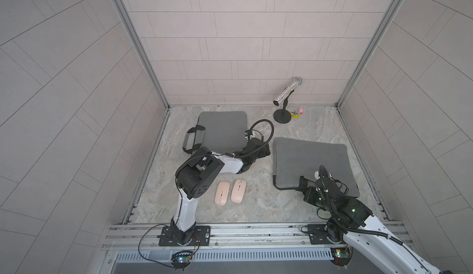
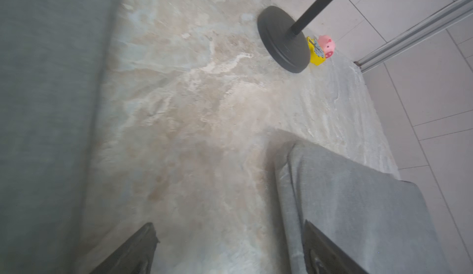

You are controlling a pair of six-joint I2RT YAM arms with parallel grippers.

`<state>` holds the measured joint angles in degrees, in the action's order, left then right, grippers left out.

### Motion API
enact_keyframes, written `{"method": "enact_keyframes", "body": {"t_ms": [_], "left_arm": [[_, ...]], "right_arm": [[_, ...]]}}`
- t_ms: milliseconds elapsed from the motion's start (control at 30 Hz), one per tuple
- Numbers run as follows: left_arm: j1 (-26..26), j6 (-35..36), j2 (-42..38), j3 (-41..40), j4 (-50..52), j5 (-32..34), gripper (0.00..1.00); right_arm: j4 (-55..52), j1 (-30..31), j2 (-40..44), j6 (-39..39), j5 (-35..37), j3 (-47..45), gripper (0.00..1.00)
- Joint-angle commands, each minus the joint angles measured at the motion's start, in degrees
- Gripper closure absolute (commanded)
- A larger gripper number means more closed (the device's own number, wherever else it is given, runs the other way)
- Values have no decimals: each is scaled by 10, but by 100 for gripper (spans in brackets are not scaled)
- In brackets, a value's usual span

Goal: Put the mouse into the laptop bag
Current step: Unzip the zipper on the zippered laptop bag.

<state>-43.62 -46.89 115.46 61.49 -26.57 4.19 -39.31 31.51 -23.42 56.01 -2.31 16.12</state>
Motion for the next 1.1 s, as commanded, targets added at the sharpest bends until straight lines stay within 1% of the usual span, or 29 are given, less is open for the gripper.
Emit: {"method": "enact_keyframes", "body": {"t_ms": [0,167,333,367,400,433,500,533,567,600,633,700,800,933,1000,1067], "left_arm": [[-5,-8,37,23,-18,-57,8],[-16,-24,66,39,-51,-71,8],[-45,-25,100,86,-27,-69,8],[-50,-25,108,96,-23,-68,11],[-53,-26,116,102,-23,-68,16],[-56,-29,124,109,-23,-69,28],[-58,-37,137,120,-27,-73,64],[-58,-41,142,122,-27,-73,80],[-57,-44,144,119,-29,-70,91],[-57,-47,140,112,-34,-67,98],[-57,-50,133,95,-43,-58,100],[-55,-53,104,51,-67,-34,100],[-49,-56,36,-35,-101,15,100],[-44,-63,-63,-158,-164,79,100],[-45,-68,-95,-194,-180,89,100],[-53,-78,-111,-217,-196,81,100]], "right_arm": [[-19,-4,9,8,32,9,100],[-19,-5,10,7,32,7,100],[-17,-5,11,8,38,2,100],[-16,-5,11,8,38,1,100],[-14,-6,10,8,37,0,100],[-12,-6,10,9,37,-2,100],[-10,-7,8,8,37,-5,100],[-9,-9,7,7,38,-6,100],[-9,-9,6,4,40,-6,100],[-8,-12,3,3,42,-6,100],[-7,-14,0,0,46,-7,100],[-2,-23,-9,-6,51,-7,100],[17,-48,-33,-18,46,-11,100],[45,-101,-78,-40,18,-11,100],[50,-132,-94,-53,2,-7,100],[51,-162,-102,-64,-6,-3,100]]}}
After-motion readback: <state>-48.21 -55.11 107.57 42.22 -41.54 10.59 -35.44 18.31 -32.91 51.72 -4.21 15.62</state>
